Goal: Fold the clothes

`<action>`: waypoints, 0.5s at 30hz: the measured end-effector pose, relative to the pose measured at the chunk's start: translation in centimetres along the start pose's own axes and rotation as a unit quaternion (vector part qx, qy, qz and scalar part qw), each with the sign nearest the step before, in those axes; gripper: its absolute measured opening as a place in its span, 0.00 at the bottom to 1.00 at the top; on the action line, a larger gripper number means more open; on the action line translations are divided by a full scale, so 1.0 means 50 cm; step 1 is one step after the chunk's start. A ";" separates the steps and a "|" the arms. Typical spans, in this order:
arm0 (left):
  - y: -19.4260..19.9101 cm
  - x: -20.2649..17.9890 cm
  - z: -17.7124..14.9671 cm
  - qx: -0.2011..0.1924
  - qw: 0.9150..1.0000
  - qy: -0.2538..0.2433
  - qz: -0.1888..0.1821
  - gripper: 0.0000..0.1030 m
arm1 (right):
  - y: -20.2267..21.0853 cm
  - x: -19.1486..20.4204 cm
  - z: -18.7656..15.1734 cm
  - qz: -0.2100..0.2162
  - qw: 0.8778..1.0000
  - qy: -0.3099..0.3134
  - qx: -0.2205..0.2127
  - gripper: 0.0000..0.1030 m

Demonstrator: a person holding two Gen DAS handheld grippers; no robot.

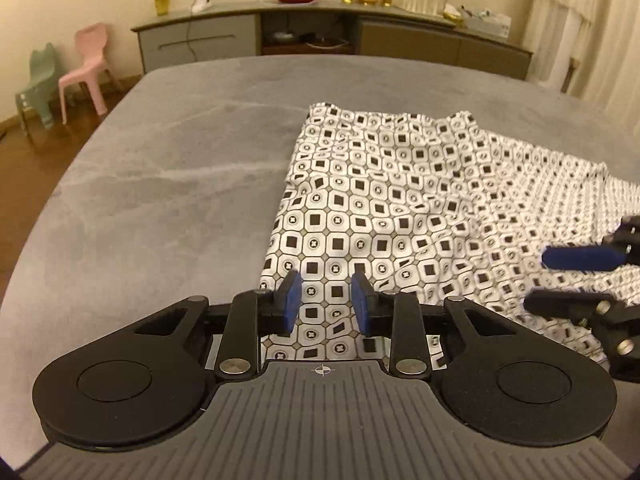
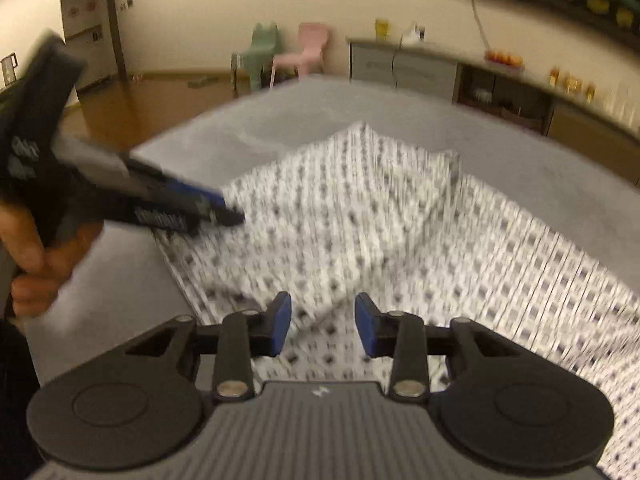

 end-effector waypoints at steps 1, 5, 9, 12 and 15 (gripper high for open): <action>0.007 -0.001 0.002 -0.007 1.000 0.004 -0.006 0.23 | 0.015 0.000 0.008 -0.001 1.000 -0.001 -0.016 0.34; 0.020 0.014 0.013 -0.023 0.999 0.023 0.004 0.24 | -0.001 0.013 0.004 0.019 1.000 0.009 0.001 0.33; 0.033 0.050 0.012 -0.033 0.997 0.065 0.019 0.30 | -0.028 0.022 -0.033 0.011 0.999 0.036 0.031 0.39; 0.032 0.069 0.019 -0.039 0.995 0.097 0.003 0.35 | -0.030 0.012 -0.032 0.022 0.998 0.037 0.052 0.38; 0.013 0.079 0.032 -0.032 0.992 0.121 -0.028 0.37 | 0.001 -0.052 0.001 0.017 0.999 -0.022 0.028 0.38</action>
Point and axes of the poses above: each gripper's, at about its wrist camera, not at the fingertips, and y roughly against the way its jaws point, x to its left, z to its top, the point moved 5 cm from there along -y, roughly the way its jaws point, and after that the axes turned 14 degrees about -z, right-handed, at the moved point
